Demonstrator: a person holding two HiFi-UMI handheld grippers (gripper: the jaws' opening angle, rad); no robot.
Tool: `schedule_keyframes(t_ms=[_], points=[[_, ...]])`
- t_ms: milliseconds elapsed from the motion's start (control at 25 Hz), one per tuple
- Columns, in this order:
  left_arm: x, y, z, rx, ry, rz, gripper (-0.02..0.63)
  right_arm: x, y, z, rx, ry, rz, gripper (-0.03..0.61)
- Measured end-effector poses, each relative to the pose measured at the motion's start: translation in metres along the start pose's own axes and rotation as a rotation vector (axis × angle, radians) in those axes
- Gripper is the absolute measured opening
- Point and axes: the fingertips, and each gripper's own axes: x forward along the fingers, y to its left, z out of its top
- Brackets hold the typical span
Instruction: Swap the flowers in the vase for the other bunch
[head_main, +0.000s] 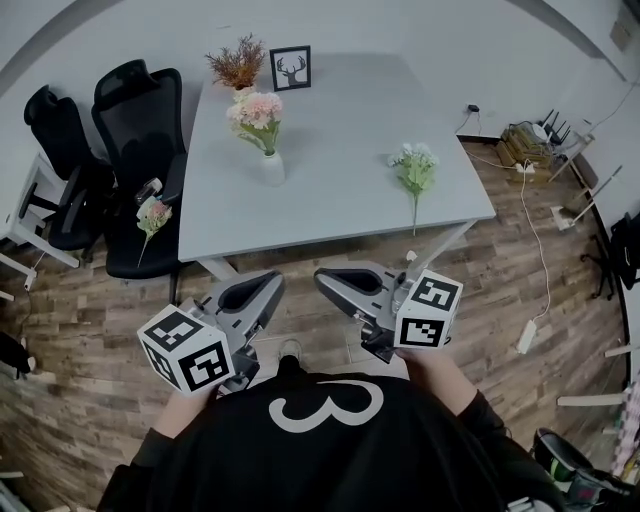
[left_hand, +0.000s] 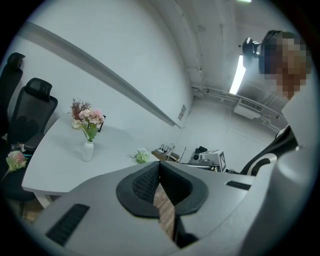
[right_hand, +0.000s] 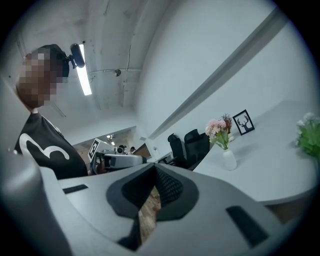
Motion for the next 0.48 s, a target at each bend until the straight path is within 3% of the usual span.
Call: schedule_keyframes(t_ms=[480], points=[[0.002,-0.037,-0.015,0.011,-0.002,-0.024,0.012,-0.036,0.021,-0.004,-0.027,-0.015,-0.02,0.008]])
